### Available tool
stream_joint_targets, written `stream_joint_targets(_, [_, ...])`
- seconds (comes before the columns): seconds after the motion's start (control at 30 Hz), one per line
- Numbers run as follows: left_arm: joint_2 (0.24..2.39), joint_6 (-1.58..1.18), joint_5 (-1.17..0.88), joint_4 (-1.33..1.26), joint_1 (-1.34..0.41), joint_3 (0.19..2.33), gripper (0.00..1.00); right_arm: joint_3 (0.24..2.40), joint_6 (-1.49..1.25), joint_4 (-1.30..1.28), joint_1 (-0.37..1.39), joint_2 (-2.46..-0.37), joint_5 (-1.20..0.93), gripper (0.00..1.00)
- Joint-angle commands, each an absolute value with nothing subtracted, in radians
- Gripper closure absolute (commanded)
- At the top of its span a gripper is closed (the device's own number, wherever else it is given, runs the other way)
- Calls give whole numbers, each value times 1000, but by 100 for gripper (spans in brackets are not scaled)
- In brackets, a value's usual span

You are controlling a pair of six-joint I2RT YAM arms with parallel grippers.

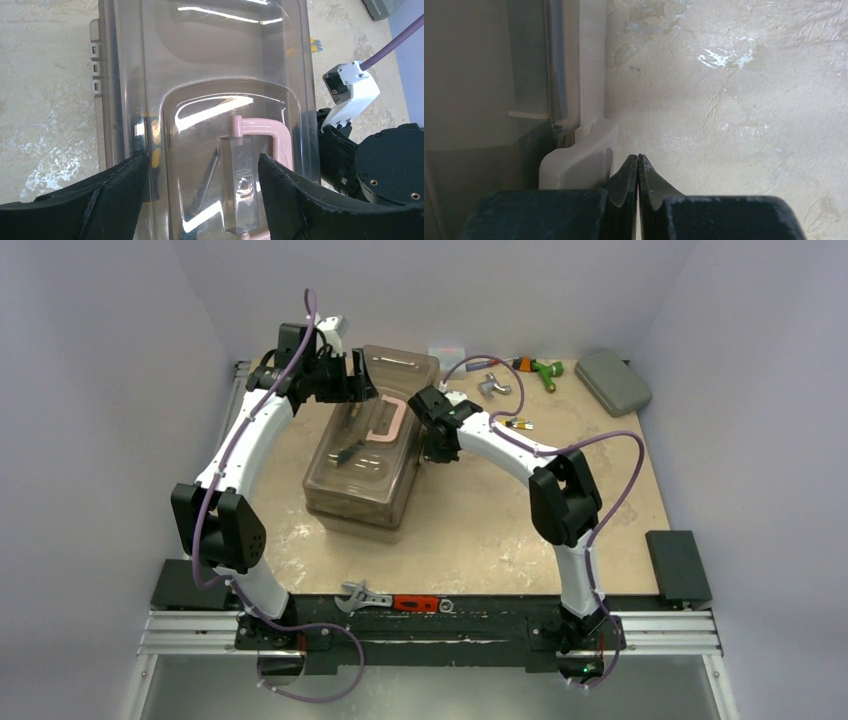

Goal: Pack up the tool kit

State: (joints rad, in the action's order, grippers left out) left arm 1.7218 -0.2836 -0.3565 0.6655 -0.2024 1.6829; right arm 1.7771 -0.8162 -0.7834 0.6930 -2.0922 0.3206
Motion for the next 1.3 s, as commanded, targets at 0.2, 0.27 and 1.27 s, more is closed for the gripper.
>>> stream_joint_targets(0.2, [1839,-339,-523,946,-242,1596,24,1604,-888,-295,706,-2063,21,100])
stream_joint_targets(0.27, [1841,-341,-533,942,-242,1593,24,1470,-910,-80,674,-2010,-106,100])
stream_joint_targets(1.27, [1406,-304,-236,817,-241,1504,14,1006,-584,71,470,-1468,-187,100])
